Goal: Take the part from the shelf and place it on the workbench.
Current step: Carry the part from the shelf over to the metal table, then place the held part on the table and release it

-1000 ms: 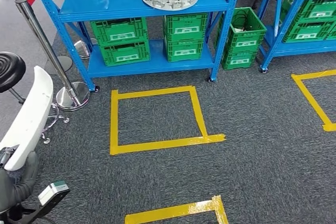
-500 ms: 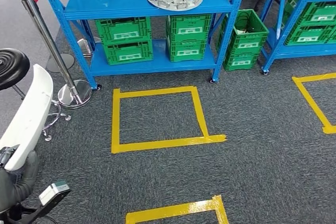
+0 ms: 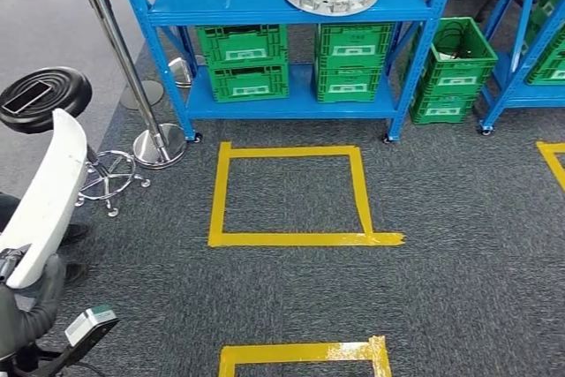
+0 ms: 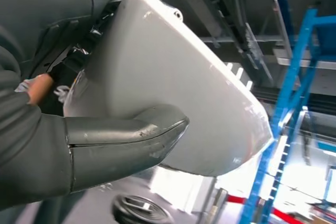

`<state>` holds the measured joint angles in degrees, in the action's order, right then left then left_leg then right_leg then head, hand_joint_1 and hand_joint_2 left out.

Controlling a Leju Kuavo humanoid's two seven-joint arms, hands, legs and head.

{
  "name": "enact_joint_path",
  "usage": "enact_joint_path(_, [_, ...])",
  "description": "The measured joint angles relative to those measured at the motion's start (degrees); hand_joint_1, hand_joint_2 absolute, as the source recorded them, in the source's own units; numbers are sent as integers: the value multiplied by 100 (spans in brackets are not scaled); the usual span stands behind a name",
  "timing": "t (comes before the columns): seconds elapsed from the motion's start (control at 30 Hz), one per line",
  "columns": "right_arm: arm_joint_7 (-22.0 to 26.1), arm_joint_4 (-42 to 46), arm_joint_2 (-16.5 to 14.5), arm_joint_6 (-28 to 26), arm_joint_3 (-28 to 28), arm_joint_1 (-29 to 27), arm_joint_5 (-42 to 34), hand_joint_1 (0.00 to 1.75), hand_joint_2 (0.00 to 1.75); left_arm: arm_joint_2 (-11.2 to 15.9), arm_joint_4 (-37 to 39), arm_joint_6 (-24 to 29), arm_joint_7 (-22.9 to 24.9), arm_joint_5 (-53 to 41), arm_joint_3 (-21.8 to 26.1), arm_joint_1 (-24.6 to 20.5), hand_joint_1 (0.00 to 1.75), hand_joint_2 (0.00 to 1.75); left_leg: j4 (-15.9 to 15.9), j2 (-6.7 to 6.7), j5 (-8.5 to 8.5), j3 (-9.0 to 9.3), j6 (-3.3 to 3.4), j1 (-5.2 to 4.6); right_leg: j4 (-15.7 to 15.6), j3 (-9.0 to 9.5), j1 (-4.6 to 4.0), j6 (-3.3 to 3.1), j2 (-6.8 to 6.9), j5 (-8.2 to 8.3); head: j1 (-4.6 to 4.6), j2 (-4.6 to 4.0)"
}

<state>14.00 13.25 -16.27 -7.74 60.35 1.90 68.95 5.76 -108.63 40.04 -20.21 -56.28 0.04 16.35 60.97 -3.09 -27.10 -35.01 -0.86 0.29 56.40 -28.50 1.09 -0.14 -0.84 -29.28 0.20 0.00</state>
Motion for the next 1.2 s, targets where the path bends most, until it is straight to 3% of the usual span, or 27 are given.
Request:
enact_joint_path(0.07, [-2, -1, 2, -10, -13, -19, -2, 0, 175, -11, 4, 0, 10, -21, 1, -1, 175, 175, 765, 203, -406, -334, -49, 11, 3, -18, -11, -18, 152, 3, -47, 0])
enact_joint_path(0.1, [-3, -1, 2, -13, -14, -26, -3, 0, 175, -17, 10, 0, 10, -27, 0, 1, 175, 175, 1108, 234, -543, -480, -67, 21, 4, -27, -16, -20, 232, 2, -51, 0])
enact_joint_path(0.13, [-3, -1, 3, -15, -14, -29, -7, 0, 175, -22, 16, -1, 10, -31, -1, 4, 175, 175, 1278, 250, -572, -543, -75, 30, 5, -32, -19, -21, 311, -1, -51, 0])
enact_joint_path(0.17, [-3, -1, 3, -17, -14, -30, -15, 0, 175, -26, 22, -1, 11, -31, 0, 6, 175, 175, 1222, 266, -492, -498, -76, 36, 6, -30, -21, -19, 388, -7, -51, 0])
enact_joint_path(0.2, [-1, -1, 3, -16, -14, -30, -25, 0, 175, -29, 25, -1, 11, -31, 0, 5, 175, 175, 934, 304, -318, -339, -68, 36, 6, -20, -22, -13, 459, -15, -51, 0])
enact_joint_path(0.27, [21, -1, 3, -10, -14, -30, -46, 0, 175, -38, 26, -1, 10, -33, -3, -9, 175, 175, 114, 514, 14, 95, -25, 10, 10, 4, -38, 21, 584, -43, -54, 0])
enact_joint_path(0.33, [55, -1, 3, -2, -14, -27, -60, 0, 175, -48, 26, -1, 8, -52, -8, -34, 175, 175, -326, 653, 101, 310, 47, -31, 13, 1, -66, 78, 690, -76, -52, 0])
enact_joint_path(0.4, [76, -1, 3, 3, -14, -17, -71, 0, 175, -57, 27, 1, 8, -74, -10, -43, 175, 175, -359, 563, 82, 296, 128, -49, 1, 39, -76, 139, 796, -98, -49, 0])
enact_joint_path(0.43, [84, -1, 4, 4, -15, -10, -75, 0, 175, -66, 26, 2, -1, -79, -10, -41, 175, 175, -372, 504, 92, 292, 163, -41, 16, 49, -70, 175, 763, -127, -47, 0])
enact_joint_path(0.5, [97, -7, 6, 5, -17, -4, -81, 0, 175, -103, 25, 4, -36, -82, -9, -59, 175, 175, -402, 391, 131, 288, 239, -13, 303, -75, -56, 232, 486, -330, -25, 0])
enact_joint_path(0.53, [101, -11, 9, 5, -19, -8, -84, 0, 175, -129, 24, 4, -64, -83, -8, -72, 175, 175, -407, 339, 142, 278, 264, -6, 644, -248, -49, 246, 297, -513, -8, 0])
enact_joint_path(0.6, [109, -17, 19, 4, -19, -14, -98, 0, 175, -183, 25, 4, -102, -86, -3, -89, 175, 175, -405, 208, 150, 258, 291, -13, 1464, -673, -50, 248, 123, -840, 9, 0])
enact_joint_path(0.63, [115, -18, 26, 4, -19, -12, -105, 0, 175, -205, 25, 4, -116, -90, -1, -89, 175, 175, -403, 135, 150, 256, 294, -19, 1705, -818, -53, 243, 103, -871, 8, 0])
enact_joint_path(0.67, [119, -19, 31, 4, -19, -6, -110, 0, 175, -224, 26, 4, -120, -96, 2, -88, 175, 175, -401, 54, 150, 259, 294, -24, 1718, -858, -55, 234, 93, -777, 8, 0])
enact_joint_path(0.73, [116, -21, 36, 5, -21, -4, -109, 0, 175, -254, 26, 4, -121, -113, 3, -89, 175, 175, -399, -118, 150, 275, 292, -26, 1082, -624, -52, 193, -20, -310, 9, 0])
enact_joint_path(0.77, [113, -23, 40, 5, -21, -11, -107, 0, 175, -269, 26, 4, -121, -120, 3, -91, 175, 175, -391, -201, 150, 272, 282, -30, 671, -460, -42, 163, -188, -105, 8, 0])
enact_joint_path(0.8, [110, -28, 45, 6, -22, -17, -106, 0, 175, -281, 26, 4, -121, -126, 4, -95, 175, 175, -378, -281, 153, 253, 265, -29, 325, -319, -29, 145, -338, 27, 7, 0])
enact_joint_path(0.87, [109, -38, 55, 7, -26, -20, -105, 0, 175, -298, 26, 4, -121, -130, 9, -98, 175, 175, -362, -427, 179, 190, 197, -7, 60, -197, -25, 126, -498, 62, 8, 0])
enact_joint_path(0.93, [112, -46, 53, 7, -32, -9, -103, 0, 175, -304, 23, 5, -141, -126, 21, -81, 175, 175, -353, -533, 199, 145, 119, 16, 19, -151, -25, 98, -356, 76, 14, 0])
enact_joint_path(1.0, [115, -54, 52, 7, -39, -11, -90, 0, 175, -316, 18, 8, -216, -96, 49, -79, 175, 175, -127, -315, 60, 41, 59, -2, -32, -101, -1, 41, -167, 93, -26, -1])
enact_joint_path(1.07, [116, -63, 54, 2, -50, -28, -60, 0, 175, -349, 17, 9, -310, -64, 94, -95, 175, 175, 523, 63, -273, -263, 4, -2, -52, -68, 2, 4, 34, 80, -79, -1])
enact_joint_path(1.13, [105, -69, 57, -14, -60, -35, -22, 0, 175, -387, 17, 8, -355, -58, 126, -79, 175, 175, 1162, 222, -503, -572, -45, 32, -45, -59, -4, -2, 229, 55, -91, -1])
enact_joint_path(1.17, [96, -72, 59, -22, -63, -35, -6, 0, 175, -403, 17, 7, -360, -58, 133, -63, 175, 175, 1234, 252, -475, -603, -62, 50, -42, -52, -4, 3, 319, 41, -93, -1])
enact_joint_path(1.2, [85, -76, 60, -28, -66, -34, 5, 0, 175, -415, 16, 7, -362, -61, 138, -52, 175, 175, 1070, 283, -339, -514, -73, 65, -37, -38, -3, 15, 406, 25, -95, -1])
